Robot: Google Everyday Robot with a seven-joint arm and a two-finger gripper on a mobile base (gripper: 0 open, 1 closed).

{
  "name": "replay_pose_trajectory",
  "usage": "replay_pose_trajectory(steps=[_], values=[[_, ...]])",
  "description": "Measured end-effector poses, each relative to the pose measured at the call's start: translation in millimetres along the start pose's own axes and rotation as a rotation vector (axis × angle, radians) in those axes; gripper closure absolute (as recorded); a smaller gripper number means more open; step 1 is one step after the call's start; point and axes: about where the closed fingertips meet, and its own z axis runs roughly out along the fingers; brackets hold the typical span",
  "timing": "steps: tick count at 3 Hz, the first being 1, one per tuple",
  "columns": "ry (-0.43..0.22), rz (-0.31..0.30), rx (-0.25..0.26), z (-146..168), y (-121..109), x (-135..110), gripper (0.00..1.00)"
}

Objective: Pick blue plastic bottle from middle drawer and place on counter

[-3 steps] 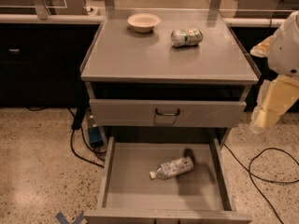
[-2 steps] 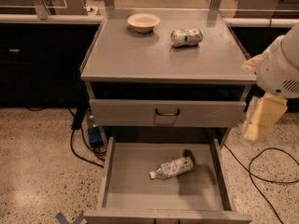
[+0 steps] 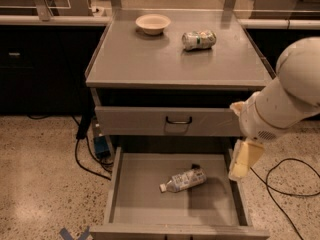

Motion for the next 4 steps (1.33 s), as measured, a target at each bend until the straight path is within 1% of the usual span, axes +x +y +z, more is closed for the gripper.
replay_pose_trajectory(steps=[1,2,3,4], values=[[0.021,0.029,-0.049,66,11,10,0.00],[0.021,0.029,-0.049,66,11,10,0.00],[0.025,0.013,-0.074,91,14,13,0.00],[0.021,-0.014,-0.104,130,12,14,0.00]])
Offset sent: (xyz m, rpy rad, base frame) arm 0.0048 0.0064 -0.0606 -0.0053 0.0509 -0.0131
